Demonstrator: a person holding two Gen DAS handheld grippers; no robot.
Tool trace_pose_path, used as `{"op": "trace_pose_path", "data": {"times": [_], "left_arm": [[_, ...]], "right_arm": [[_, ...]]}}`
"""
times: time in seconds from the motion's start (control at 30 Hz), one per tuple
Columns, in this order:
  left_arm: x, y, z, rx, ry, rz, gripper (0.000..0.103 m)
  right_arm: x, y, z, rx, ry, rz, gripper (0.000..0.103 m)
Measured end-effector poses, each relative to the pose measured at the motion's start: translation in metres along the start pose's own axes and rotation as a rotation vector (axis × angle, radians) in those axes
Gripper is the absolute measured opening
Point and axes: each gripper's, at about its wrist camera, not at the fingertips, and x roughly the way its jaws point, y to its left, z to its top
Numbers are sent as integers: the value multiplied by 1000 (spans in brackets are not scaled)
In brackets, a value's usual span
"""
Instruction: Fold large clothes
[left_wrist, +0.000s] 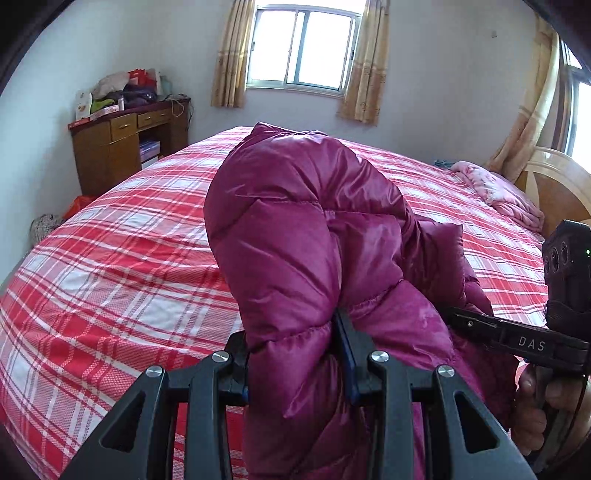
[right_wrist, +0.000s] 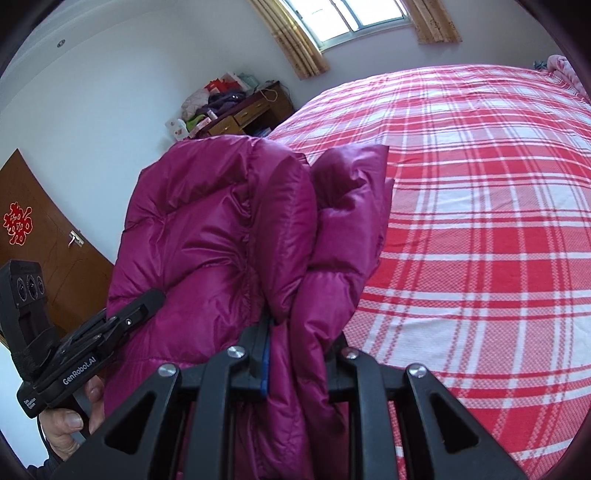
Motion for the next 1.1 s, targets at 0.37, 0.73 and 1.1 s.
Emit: {"op": "trace_pose_path", "data": {"times": [0.37, 0.73, 1.1], "left_arm": [[17, 17, -12, -31, 45, 9, 37], [26, 21, -21, -9, 61, 34, 43], [25, 23, -25, 7, 55, 74, 56]], "right_arm": [[22, -9, -1, 2, 34, -13, 21], [30, -14, -2, 6, 52, -36, 21], [32, -11, -3, -17, 52, -86, 26]]}}
